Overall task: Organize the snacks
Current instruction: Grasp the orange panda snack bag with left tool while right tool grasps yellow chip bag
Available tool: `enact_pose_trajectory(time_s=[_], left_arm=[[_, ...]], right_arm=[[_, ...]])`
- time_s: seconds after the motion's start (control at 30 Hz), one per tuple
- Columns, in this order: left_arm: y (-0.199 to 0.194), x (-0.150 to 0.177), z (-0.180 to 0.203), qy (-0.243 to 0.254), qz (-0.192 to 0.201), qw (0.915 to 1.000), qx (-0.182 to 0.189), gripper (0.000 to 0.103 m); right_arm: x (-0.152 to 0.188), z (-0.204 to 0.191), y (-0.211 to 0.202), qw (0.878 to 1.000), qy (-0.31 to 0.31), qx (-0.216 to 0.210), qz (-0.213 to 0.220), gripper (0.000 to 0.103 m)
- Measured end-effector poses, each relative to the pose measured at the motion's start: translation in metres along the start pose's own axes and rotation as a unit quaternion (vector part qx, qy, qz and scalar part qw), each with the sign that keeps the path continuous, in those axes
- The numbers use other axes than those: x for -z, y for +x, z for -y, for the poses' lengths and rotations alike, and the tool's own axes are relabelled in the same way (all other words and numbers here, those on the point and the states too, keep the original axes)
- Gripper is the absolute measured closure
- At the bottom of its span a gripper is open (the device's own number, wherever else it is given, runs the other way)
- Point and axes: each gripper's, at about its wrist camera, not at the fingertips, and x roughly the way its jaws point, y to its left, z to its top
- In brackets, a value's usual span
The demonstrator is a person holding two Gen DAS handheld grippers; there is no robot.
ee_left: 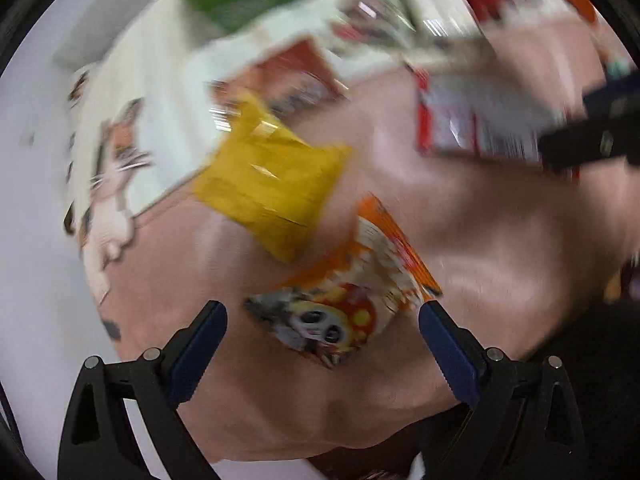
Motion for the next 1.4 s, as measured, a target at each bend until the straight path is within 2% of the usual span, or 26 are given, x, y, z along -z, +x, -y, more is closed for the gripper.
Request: enact_pose_trajectory(time_s=[0.1, 0.17, 0.23, 0.3, 0.37, 0.43, 0.47, 0.53, 0.6, 0.63, 0.67, 0.77, 0.83, 0.87, 0.93, 1.03, 1.1, 1.13, 1.17, 1.2, 1.27, 1.33, 1.4], left_arm=[[0.018, -0.004, 0.016, 0.036, -0.010, 0.9992, -0.014, 0.005], [0.024, -0.008, 0.023, 0.053, -0.004, 0.9984, -0.019, 0.009], [0.028, -0.010, 0.026, 0.050, -0.007, 0.9986, -0.011, 0.035], [0.031, -0.012, 0.024, 0.021, -0.015, 0.9996, 0.007, 0.040], [0.031, -0.011, 0.012, -0.034, -0.019, 0.9988, 0.028, 0.040], [0.032, -0.005, -0.008, -0.111, -0.022, 0.9919, 0.059, 0.040], [0.034, 0.001, -0.021, -0.156, -0.024, 0.9849, 0.072, 0.040], [0.039, 0.016, -0.047, -0.246, -0.024, 0.9645, 0.093, 0.040], [0.047, 0.039, -0.077, -0.343, -0.023, 0.9320, 0.114, 0.040], [0.051, 0.054, -0.094, -0.396, -0.021, 0.9089, 0.129, 0.040], [0.055, 0.064, -0.104, -0.427, -0.020, 0.8934, 0.137, 0.040], [0.067, 0.096, -0.132, -0.518, -0.013, 0.8387, 0.169, 0.041], [0.071, 0.109, -0.140, -0.548, -0.006, 0.8135, 0.195, 0.041], [0.074, 0.113, -0.141, -0.552, -0.004, 0.8097, 0.200, 0.041], [0.076, 0.114, -0.142, -0.547, -0.004, 0.8112, 0.205, 0.040], [0.077, 0.117, -0.147, -0.530, -0.010, 0.8222, 0.207, 0.040], [0.074, 0.113, -0.133, -0.519, -0.014, 0.8307, 0.201, 0.040], [0.075, 0.113, -0.130, -0.512, -0.016, 0.8364, 0.195, 0.040], [0.074, 0.109, -0.129, -0.509, -0.019, 0.8380, 0.195, 0.040], [0.074, 0.108, -0.127, -0.501, -0.025, 0.8437, 0.191, 0.040], [0.076, 0.102, -0.118, -0.485, -0.037, 0.8549, 0.181, 0.040], [0.075, 0.097, -0.111, -0.473, -0.038, 0.8645, 0.167, 0.040], [0.074, 0.092, -0.104, -0.468, -0.038, 0.8692, 0.157, 0.040]], right_arm=[[0.005, 0.006, 0.003, 1.000, 0.008, 0.004, -0.002, 0.003], [0.008, 0.010, 0.002, 1.000, 0.008, 0.017, -0.002, 0.003], [0.010, 0.016, 0.001, 1.000, 0.008, 0.020, 0.002, 0.003], [0.013, 0.022, -0.001, 1.000, 0.008, 0.025, 0.004, 0.003], [0.014, 0.025, -0.005, 1.000, 0.006, 0.026, 0.009, 0.003], [0.014, 0.023, -0.007, 1.000, 0.004, 0.018, 0.012, 0.003], [0.013, 0.021, -0.008, 1.000, 0.001, 0.013, 0.013, 0.003], [0.006, 0.011, -0.009, 1.000, -0.004, 0.003, 0.016, 0.003], [-0.002, -0.002, -0.008, 1.000, -0.008, -0.014, 0.019, 0.003], [-0.006, -0.011, -0.006, 0.999, -0.011, -0.023, 0.022, 0.003], [-0.010, -0.019, -0.005, 0.999, -0.014, -0.028, 0.025, 0.003], [-0.027, -0.049, 0.001, 0.998, -0.022, -0.050, 0.028, 0.004], [-0.039, -0.073, 0.006, 0.997, -0.029, -0.062, 0.029, 0.004], [-0.043, -0.083, 0.008, 0.997, -0.032, -0.065, 0.030, 0.004], [-0.055, -0.108, 0.016, 0.996, -0.046, -0.062, 0.033, 0.004], [-0.066, -0.137, 0.030, 0.996, -0.068, -0.037, 0.035, 0.006], [-0.071, -0.147, 0.041, 0.996, -0.077, -0.017, 0.032, 0.020], [-0.073, -0.150, 0.046, 0.996, -0.082, -0.005, 0.028, 0.036], [-0.074, -0.155, 0.051, 0.996, -0.088, 0.003, 0.026, 0.040], [-0.074, -0.154, 0.052, 0.996, -0.089, 0.006, 0.030, 0.041], [-0.070, -0.154, 0.048, 0.995, -0.095, 0.010, 0.034, 0.049], [-0.059, -0.149, 0.046, 0.994, -0.103, 0.013, 0.025, 0.051], [-0.050, -0.137, 0.044, 0.994, -0.106, 0.014, 0.010, 0.051]])
